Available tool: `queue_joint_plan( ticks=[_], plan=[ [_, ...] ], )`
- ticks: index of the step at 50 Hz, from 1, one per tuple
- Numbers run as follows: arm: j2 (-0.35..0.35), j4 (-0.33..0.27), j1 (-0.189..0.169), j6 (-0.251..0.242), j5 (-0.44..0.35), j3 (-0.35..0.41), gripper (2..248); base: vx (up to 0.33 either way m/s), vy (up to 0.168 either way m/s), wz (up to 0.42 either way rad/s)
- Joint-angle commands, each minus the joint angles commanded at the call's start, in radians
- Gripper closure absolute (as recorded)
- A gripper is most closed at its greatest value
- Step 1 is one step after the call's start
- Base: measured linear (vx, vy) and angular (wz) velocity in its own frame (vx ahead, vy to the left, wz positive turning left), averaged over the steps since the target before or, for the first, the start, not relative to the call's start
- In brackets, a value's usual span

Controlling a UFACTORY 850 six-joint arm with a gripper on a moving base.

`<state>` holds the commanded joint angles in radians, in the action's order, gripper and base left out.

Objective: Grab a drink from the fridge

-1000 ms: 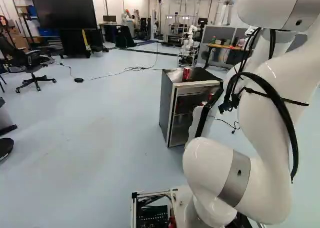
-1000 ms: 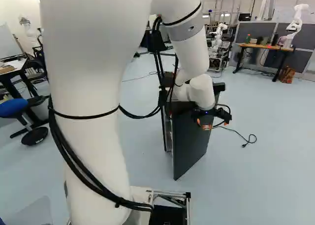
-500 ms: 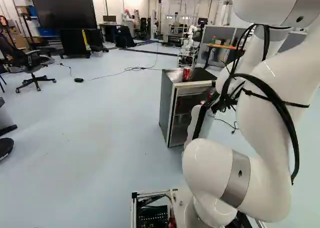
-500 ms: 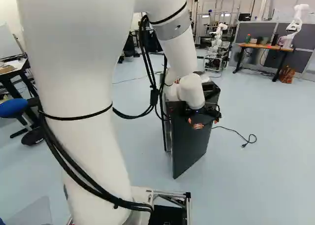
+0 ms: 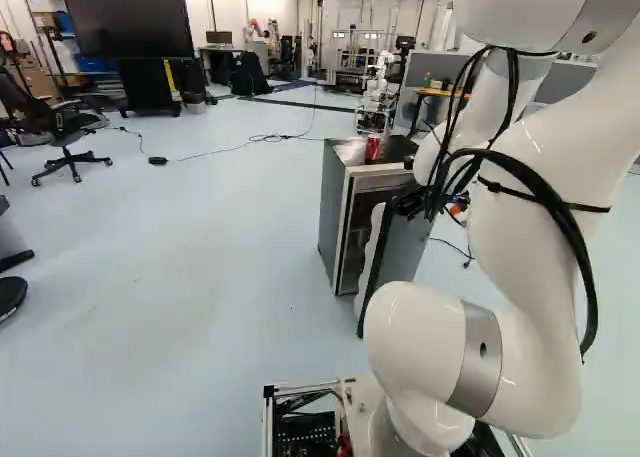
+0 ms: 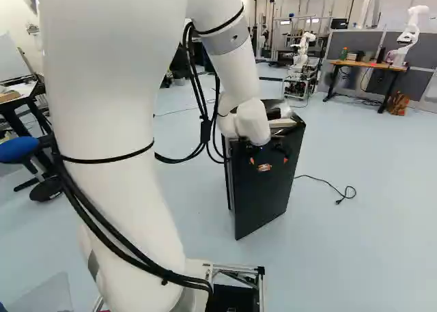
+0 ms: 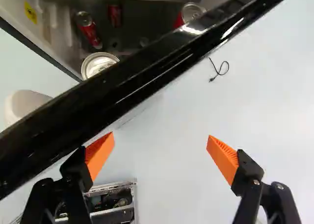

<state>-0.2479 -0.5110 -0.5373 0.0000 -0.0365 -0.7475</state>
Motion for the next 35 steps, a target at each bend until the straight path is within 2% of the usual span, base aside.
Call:
queue_joint_plan(
  ticks=[35],
  plan=[
    [-0.033,0.000,0.140,0.000,-0.037,-0.041,3,0.000,0.000,0.000]
  ],
)
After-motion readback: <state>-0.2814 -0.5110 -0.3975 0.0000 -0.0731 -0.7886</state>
